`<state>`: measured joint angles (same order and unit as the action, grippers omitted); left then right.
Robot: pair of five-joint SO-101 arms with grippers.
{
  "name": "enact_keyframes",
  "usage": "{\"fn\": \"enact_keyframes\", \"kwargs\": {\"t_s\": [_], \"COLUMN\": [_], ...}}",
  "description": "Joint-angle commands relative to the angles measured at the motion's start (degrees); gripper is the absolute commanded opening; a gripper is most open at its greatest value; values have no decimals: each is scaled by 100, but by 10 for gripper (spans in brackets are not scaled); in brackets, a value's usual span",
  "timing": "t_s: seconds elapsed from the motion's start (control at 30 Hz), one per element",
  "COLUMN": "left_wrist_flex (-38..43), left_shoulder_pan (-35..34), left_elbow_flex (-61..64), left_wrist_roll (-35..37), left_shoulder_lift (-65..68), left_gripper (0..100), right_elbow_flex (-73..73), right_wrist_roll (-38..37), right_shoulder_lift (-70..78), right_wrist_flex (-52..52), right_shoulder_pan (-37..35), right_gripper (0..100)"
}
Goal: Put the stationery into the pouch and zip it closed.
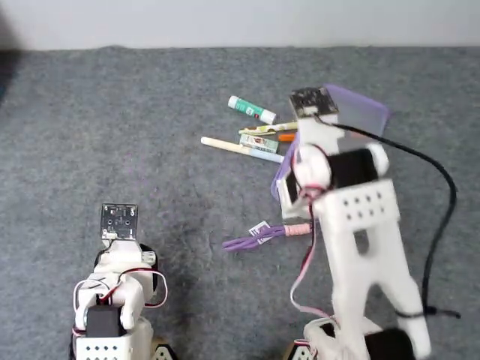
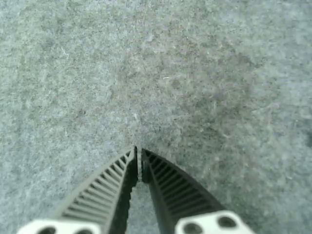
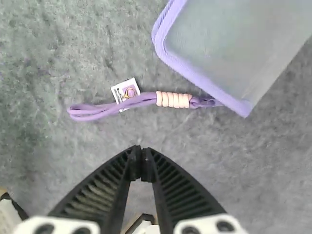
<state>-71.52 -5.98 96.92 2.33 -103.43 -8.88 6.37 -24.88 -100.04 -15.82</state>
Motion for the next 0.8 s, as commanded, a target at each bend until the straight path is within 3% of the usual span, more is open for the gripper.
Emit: {"fn": "enact_keyframes", "kwargs": {"t_s": [0.0,0.23,0.43,0.5,0.77], "left_wrist_flex": [-26,-26,-26,-26,-26], "left_shoulder_pan": [-26,-26,-26,-26,-26], "left_elbow_flex": [-48,-48,-48,-48,-48], "left_wrist_roll": [26,26,26,26,26], "left_shoulder_lift": [-70,-70,-70,-70,-70], "left_gripper": [15,15,15,15,15], "right_elbow_flex": [-659,-1837,-1864,-1864,-1864], "right_wrist_roll": [580,2505,3200,3270,3288], "right_shoulder_lift": [-391,154,1112,1393,2290], "right_wrist_flex": [198,1473,2193,2387,3319], "right_shoulder_pan": [-57,-57,-66,-66,-13], "right_gripper": [9,21,260,293,181]}}
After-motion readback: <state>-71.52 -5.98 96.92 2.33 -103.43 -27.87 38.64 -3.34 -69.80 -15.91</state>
